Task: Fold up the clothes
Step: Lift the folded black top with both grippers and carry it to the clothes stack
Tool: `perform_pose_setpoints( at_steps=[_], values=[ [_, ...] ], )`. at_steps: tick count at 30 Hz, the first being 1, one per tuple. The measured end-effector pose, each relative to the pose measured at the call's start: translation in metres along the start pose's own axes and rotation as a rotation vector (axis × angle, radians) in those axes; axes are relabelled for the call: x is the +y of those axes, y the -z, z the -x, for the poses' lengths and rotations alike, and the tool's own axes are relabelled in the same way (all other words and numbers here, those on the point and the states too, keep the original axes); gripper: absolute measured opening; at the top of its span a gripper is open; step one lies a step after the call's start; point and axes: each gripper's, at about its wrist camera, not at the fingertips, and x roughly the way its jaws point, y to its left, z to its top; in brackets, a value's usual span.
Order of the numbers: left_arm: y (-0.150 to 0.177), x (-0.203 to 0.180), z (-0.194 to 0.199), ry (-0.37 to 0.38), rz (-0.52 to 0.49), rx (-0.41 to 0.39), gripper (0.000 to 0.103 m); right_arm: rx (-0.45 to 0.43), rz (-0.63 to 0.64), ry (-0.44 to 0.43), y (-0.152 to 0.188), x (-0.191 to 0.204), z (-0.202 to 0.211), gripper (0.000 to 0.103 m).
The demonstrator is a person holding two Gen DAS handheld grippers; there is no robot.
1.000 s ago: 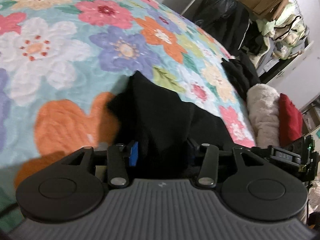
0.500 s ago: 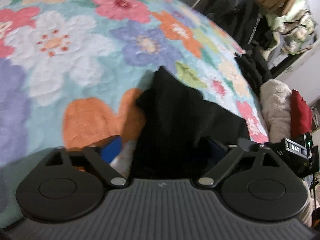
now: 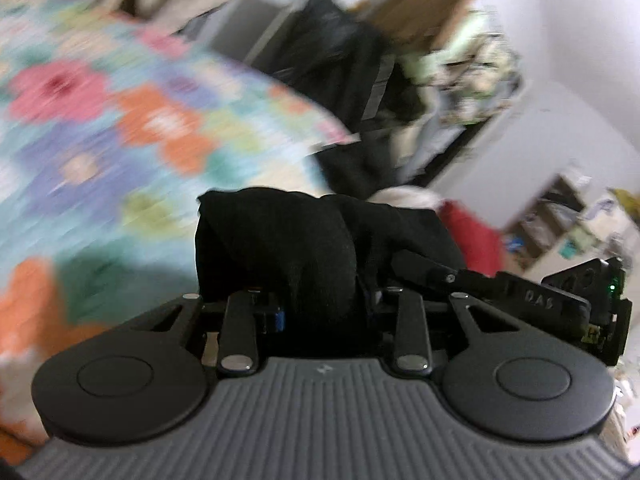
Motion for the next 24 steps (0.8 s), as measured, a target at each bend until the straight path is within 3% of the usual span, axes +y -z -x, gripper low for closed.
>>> perform_pose_setpoints(
  at_steps=[2,4,9,11,13,16,20,24],
  values=[
    [-0.013,-0.031,-0.014,0.068,-0.046,-0.013,0.031,-0.067,0.138,0.082,-0.017,0.026,0.031,0.028],
    [-0.027,-0.059,-0.033,0.137,-0.087,-0.010,0.031,-0.132,0.218,0.107,-0.032,0.045,0.067,0.028],
    [-0.051,-0.109,-0.113,0.315,-0.125,0.067,0.031,-0.298,0.285,0.161,-0.077,0.052,0.165,0.028],
    [-0.049,-0.119,-0.160,0.336,-0.134,0.114,0.031,-0.351,0.283,0.197,-0.095,0.040,0.197,0.028],
    [-0.038,-0.122,-0.210,0.308,-0.145,0.192,0.031,-0.386,0.264,0.241,-0.114,0.017,0.230,0.028],
    [-0.002,-0.123,-0.279,0.198,-0.214,0.335,0.032,-0.383,0.189,0.358,-0.126,-0.032,0.253,0.029],
    [0.028,-0.137,-0.292,0.142,-0.367,0.339,0.034,-0.333,0.038,0.553,-0.116,-0.118,0.259,0.031],
    [0.018,-0.150,-0.264,0.119,-0.451,0.273,0.035,-0.366,-0.111,0.438,-0.100,-0.165,0.266,0.033]
  ],
)
